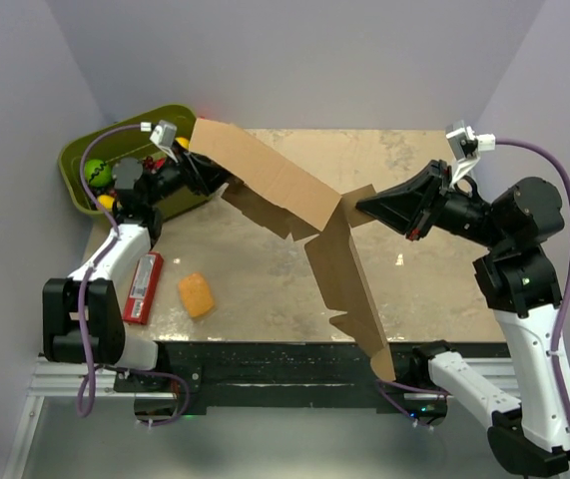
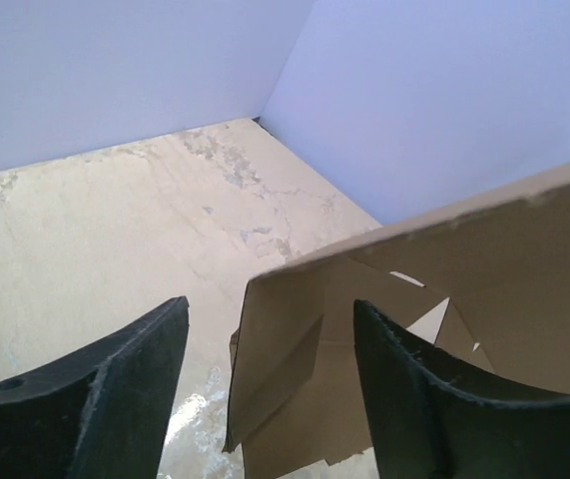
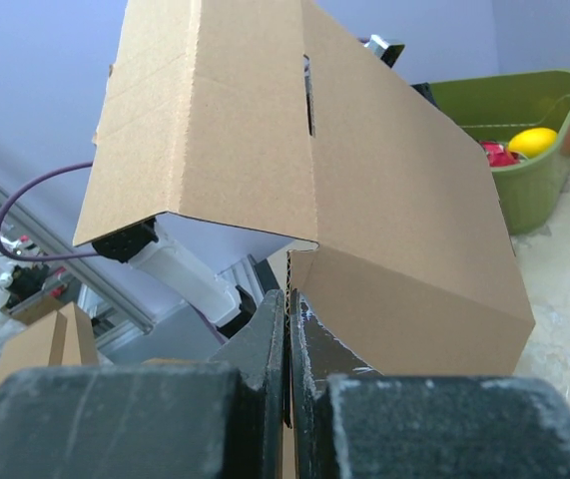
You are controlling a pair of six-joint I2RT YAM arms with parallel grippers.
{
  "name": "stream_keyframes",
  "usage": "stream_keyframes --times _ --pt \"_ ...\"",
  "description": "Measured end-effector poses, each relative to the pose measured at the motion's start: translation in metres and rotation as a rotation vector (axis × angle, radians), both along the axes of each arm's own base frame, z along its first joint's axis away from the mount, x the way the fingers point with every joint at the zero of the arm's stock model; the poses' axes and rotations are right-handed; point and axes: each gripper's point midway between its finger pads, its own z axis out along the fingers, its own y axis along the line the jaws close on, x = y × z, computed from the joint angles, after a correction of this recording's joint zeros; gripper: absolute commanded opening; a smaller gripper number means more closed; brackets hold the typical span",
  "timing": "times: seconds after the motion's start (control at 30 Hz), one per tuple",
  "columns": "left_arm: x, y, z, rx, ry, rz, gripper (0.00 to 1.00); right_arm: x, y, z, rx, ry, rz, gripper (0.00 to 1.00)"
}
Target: Fold the paper box
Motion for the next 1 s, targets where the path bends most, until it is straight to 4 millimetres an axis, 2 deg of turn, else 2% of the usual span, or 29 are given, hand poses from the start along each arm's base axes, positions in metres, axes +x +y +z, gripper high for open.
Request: stream_keyframes --times 0.07,0.1,0.2,0.43,0.63,0.77,1.0 --pt "-0.002 0.000 0.001 0.000 -0.003 0.001 0.49 0.001 0.000 -0.002 -0.004 0.007 -0.004 0.00" --pt "-0.003 0.001 0.002 0.002 -0.007 0.002 0.40 0.002 0.000 -0.003 -0.006 0.010 -0.005 0.00" --pt "-0.007 0.002 0.006 0.009 -0.024 0.007 0.30 0.003 -0.001 -0.005 -0.013 0.014 -0.013 0.00" --pt "-0.013 0.003 -0.003 0.022 -0.007 0.011 0.33 0.007 -0.003 -0.009 -0.023 0.019 -0.039 0.00" --pt "-0.015 0.003 -0.013 0.044 0.014 0.010 0.20 0.008 -0.003 -0.009 -0.023 0.020 -0.044 0.00" --pt "-0.017 0.003 -0.016 0.054 0.017 0.003 0.01 0.013 -0.004 -0.009 -0.025 0.015 -0.069 0.00" --pt "-0.026 0.008 -0.018 0.090 -0.016 0.036 0.00 0.036 -0.010 -0.036 -0.050 0.044 -0.168 0.01"
